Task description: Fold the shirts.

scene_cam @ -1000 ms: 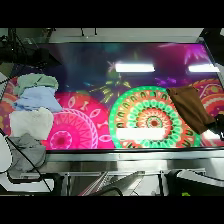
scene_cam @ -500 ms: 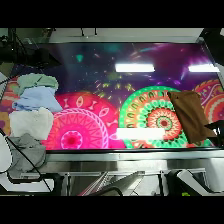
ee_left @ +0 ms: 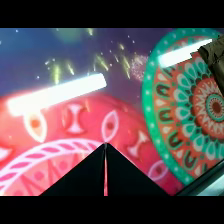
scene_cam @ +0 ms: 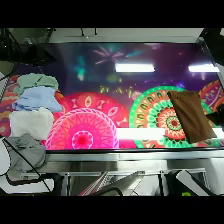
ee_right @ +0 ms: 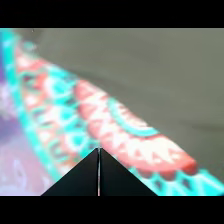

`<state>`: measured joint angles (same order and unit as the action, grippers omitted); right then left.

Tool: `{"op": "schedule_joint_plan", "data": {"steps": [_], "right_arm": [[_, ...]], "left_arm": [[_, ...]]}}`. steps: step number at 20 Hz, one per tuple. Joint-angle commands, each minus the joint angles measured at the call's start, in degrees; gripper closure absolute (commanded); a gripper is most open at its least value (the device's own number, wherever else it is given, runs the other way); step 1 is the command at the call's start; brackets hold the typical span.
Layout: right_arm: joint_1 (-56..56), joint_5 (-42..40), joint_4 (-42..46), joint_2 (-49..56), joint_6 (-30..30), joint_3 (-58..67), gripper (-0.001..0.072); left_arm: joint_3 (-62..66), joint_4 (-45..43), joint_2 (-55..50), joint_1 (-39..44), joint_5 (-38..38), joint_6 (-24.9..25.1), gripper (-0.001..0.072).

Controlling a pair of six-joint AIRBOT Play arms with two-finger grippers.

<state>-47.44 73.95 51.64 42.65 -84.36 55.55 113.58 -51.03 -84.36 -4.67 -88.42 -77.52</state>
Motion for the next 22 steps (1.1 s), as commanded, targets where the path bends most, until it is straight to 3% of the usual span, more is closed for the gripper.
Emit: {"op": "schedule_joint_plan", "data": {"steps": [1,5,9,22], "right_arm": [[15.76,1.07,-3.43,0.09,0.33,3.45,0.0690],[36.92,-0.22,1.60,0.33,-0.33,2.23,0.0689],[44.19,-0.55,3.43,2.38,-0.52,2.21,0.0689],[44.68,1.79,2.73,2.89,-0.52,2.19,0.0689]], "left_arm": [[-10.51,0.00,6.19,-0.09,-0.17,0.15,0.0695],[-38.12,-0.02,20.81,4.00,2.05,0.72,0.0695],[-55.69,-0.04,32.61,7.61,4.37,-0.70,0.0695],[-60.13,-0.04,41.88,7.61,4.42,-1.22,0.0695]]}}
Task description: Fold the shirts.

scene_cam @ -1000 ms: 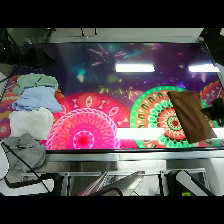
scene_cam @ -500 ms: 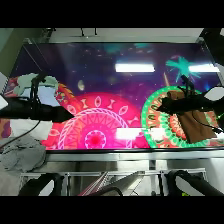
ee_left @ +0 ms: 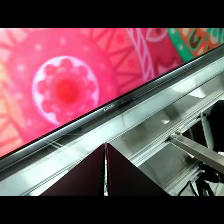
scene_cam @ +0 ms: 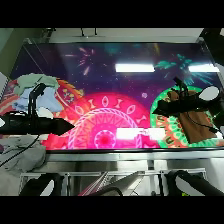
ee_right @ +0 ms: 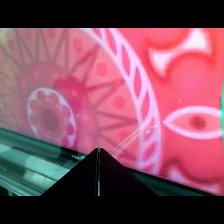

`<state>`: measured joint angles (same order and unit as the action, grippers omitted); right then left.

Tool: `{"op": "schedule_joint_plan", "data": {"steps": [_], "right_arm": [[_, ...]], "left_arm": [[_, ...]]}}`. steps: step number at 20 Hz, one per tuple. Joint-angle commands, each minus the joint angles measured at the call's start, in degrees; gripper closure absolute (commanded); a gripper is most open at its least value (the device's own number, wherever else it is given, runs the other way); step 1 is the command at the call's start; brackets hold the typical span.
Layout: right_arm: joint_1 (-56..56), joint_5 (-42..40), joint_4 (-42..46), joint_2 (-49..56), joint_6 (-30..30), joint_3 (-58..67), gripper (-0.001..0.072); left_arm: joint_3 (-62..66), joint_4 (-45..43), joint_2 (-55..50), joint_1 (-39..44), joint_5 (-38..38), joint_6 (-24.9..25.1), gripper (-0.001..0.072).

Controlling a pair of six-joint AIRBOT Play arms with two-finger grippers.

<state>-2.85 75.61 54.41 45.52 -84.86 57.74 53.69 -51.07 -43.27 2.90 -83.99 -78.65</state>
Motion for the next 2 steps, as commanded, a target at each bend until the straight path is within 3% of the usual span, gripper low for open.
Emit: {"op": "schedule_joint_plan", "data": {"steps": [1,2], "right_arm": [[0.11,0.13,-0.04,0.02,-0.02,0.00,0.0690],[0.09,0.11,-0.04,0.02,-0.02,0.00,0.0689]], "left_arm": [[-0.24,0.00,0.79,0.02,-0.02,-0.09,0.0694],[-0.24,0.00,0.79,0.02,0.02,-0.09,0.0695]]}}
